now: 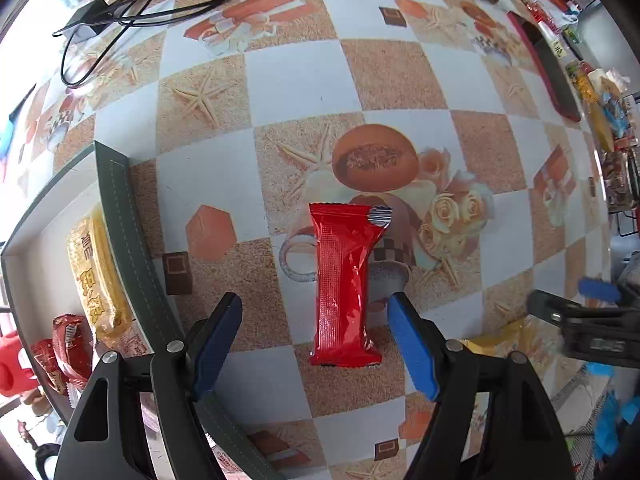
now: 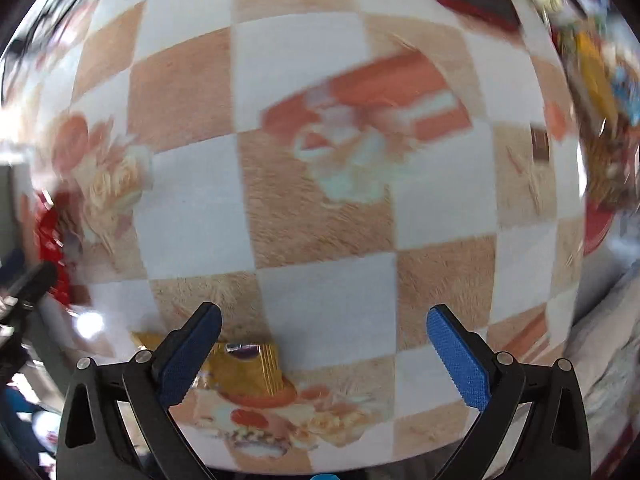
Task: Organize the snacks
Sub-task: 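Hold the red bar with the left tool while the right tool approaches the gold packet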
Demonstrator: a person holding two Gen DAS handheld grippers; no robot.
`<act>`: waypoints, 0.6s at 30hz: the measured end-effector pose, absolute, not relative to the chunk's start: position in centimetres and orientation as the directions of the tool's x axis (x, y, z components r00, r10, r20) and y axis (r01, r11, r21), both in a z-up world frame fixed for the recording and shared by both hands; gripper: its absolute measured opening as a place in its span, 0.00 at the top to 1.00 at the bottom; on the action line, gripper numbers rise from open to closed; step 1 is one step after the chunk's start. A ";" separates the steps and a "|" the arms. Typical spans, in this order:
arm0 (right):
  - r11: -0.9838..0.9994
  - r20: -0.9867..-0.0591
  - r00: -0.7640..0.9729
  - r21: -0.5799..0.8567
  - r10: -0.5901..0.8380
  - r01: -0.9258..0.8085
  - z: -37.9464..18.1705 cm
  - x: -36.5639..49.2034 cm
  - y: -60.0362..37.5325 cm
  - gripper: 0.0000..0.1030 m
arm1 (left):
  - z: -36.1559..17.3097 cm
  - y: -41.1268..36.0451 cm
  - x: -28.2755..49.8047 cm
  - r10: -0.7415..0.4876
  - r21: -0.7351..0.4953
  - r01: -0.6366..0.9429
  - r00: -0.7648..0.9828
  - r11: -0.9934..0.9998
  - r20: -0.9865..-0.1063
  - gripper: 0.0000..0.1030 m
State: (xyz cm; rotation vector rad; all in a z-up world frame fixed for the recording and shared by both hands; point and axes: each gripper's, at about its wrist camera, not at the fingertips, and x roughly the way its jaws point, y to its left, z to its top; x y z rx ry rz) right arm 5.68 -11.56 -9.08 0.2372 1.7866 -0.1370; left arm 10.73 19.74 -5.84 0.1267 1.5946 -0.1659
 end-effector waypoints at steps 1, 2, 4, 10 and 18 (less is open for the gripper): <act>0.959 -0.968 -0.217 0.060 0.123 0.276 -9.1 5.3 -12.3 0.00 | -5.9 19.3 11.0 -0.011 -0.017 0.183 -0.035 0.983 -0.999 0.24; 0.941 -0.960 -0.227 0.086 0.167 0.328 -9.2 5.0 -12.8 0.00 | -6.5 18.5 11.0 -0.004 -0.011 0.179 -0.040 0.984 -0.999 0.24; 0.910 -0.942 -0.245 0.117 0.229 0.398 -9.6 3.8 -13.3 0.00 | -7.0 18.5 10.8 -0.007 -0.016 0.169 -0.052 0.986 -0.999 0.24; 0.998 -0.980 -0.200 0.031 0.019 -0.059 -8.0 2.6 -7.6 0.00 | -8.8 17.5 11.0 0.013 0.003 0.199 -0.052 0.980 -0.999 0.18; 0.964 -0.981 -0.140 -0.093 -0.131 -0.251 -8.8 4.2 -3.4 0.00 | -10.9 14.2 10.8 0.031 0.017 0.184 -0.072 0.983 -0.997 0.01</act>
